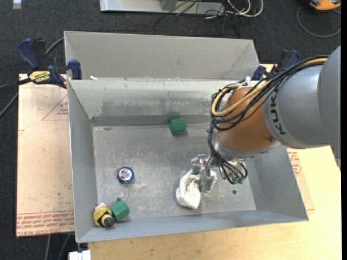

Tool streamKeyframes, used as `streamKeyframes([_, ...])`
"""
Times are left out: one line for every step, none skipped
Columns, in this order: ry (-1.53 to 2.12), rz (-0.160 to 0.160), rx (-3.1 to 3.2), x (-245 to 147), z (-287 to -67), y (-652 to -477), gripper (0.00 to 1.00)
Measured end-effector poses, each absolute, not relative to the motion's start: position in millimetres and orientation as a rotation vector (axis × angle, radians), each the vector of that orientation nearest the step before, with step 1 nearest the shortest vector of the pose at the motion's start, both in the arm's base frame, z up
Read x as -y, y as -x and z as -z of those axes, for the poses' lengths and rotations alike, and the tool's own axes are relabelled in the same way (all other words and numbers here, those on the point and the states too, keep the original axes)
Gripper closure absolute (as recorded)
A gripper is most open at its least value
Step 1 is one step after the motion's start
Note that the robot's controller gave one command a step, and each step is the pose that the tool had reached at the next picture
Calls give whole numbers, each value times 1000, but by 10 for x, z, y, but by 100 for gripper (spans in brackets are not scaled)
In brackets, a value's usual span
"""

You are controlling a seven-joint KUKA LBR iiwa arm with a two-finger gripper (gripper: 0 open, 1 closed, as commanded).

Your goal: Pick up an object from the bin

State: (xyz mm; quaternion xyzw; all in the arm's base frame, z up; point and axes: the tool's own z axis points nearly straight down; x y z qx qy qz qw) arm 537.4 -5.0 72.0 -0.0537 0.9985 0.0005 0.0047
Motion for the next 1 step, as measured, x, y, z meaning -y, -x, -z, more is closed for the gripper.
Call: streamKeyframes([137, -2, -3126, 156, -2190, -5387, 100])
